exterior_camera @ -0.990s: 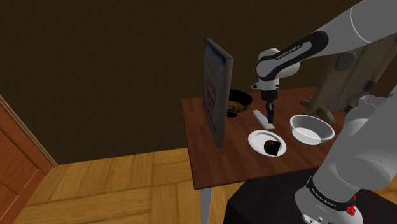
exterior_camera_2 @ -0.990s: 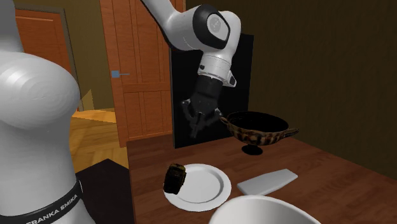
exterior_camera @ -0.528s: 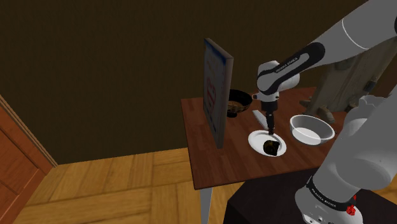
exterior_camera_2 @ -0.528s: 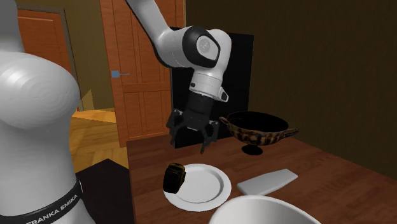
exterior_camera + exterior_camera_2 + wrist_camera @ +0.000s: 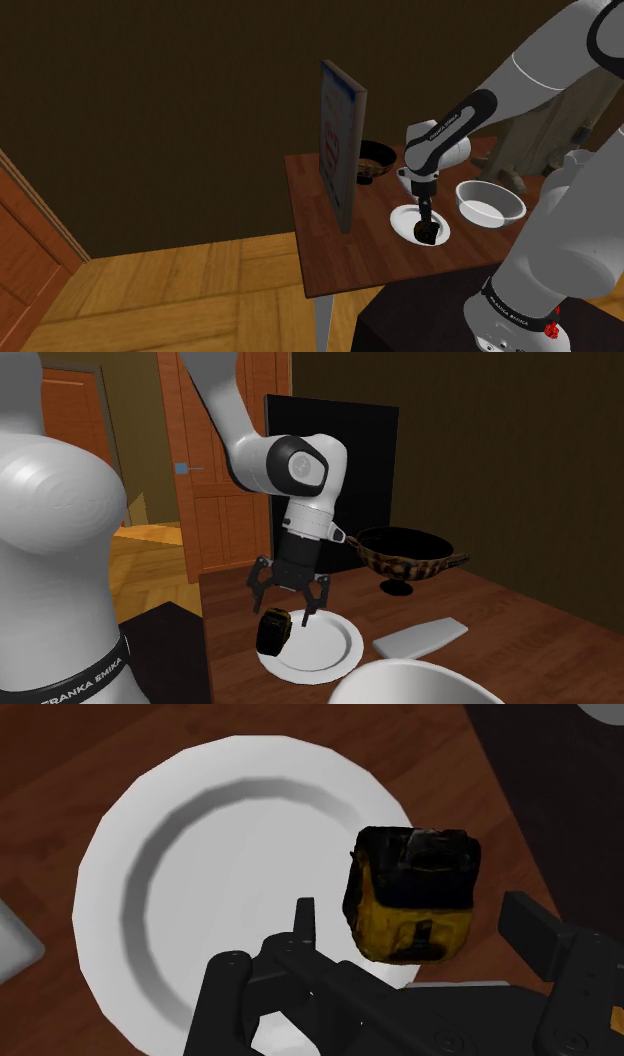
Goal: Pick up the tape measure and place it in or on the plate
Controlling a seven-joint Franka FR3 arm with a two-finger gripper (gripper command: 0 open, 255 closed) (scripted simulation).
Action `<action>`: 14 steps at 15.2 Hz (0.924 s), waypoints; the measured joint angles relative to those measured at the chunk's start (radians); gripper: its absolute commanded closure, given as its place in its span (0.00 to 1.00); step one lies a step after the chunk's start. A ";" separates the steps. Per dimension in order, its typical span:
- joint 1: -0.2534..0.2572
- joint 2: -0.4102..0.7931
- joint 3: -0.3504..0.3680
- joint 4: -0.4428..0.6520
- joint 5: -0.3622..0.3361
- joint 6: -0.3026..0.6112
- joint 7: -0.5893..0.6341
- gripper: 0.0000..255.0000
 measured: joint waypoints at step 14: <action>0.004 0.046 -0.003 -0.022 0.022 0.065 -0.019 1.00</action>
